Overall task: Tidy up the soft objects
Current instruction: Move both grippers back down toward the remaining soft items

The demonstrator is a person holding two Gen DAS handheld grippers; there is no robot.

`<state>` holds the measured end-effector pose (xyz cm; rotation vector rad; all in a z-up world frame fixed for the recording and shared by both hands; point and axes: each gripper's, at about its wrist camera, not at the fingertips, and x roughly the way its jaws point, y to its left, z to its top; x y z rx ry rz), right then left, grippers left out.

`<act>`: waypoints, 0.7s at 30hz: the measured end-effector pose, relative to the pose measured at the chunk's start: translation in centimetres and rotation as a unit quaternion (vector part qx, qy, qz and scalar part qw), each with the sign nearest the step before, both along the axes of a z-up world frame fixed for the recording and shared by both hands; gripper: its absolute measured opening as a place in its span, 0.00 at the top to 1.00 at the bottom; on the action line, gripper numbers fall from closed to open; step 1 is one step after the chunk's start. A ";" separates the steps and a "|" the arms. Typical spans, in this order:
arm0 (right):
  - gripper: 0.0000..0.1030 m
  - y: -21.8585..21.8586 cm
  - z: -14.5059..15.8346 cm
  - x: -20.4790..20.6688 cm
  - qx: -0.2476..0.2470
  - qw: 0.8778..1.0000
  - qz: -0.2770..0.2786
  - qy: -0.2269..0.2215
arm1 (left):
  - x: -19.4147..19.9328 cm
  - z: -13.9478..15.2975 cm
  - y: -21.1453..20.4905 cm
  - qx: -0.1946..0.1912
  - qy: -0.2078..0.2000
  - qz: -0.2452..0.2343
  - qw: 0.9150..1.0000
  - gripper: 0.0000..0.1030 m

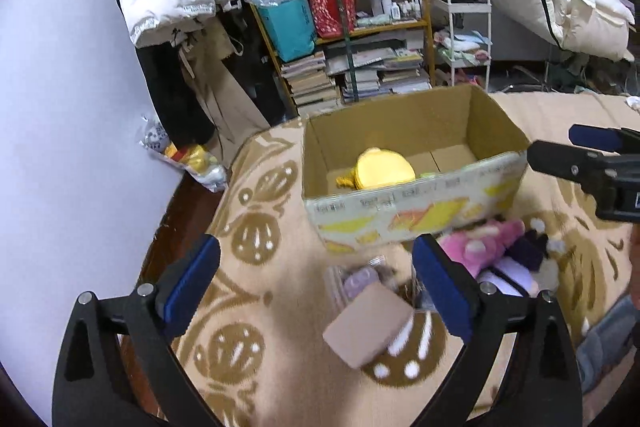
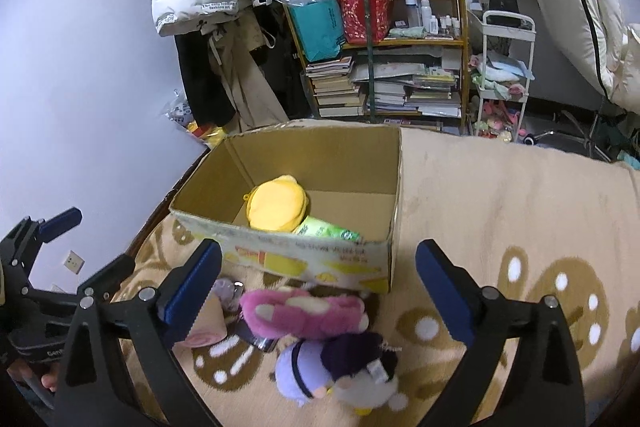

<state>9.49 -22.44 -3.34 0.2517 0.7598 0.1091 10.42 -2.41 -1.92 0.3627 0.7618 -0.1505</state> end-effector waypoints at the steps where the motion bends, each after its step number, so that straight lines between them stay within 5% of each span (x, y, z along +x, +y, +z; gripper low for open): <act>1: 0.01 0.1 -0.1 -0.3 0.002 1.000 -0.002 0.002 | -0.3 -0.1 0.1 -0.003 0.004 0.000 1.000 0.07; 12: 0.01 0.5 -1.4 -1.8 0.018 0.999 -0.012 0.030 | -2.6 -2.8 1.1 -0.025 0.080 0.023 0.996 0.07; 21: 0.01 1.1 -2.1 -0.9 0.016 0.999 0.000 0.043 | -1.5 -4.2 1.1 -0.018 0.100 0.022 0.995 0.07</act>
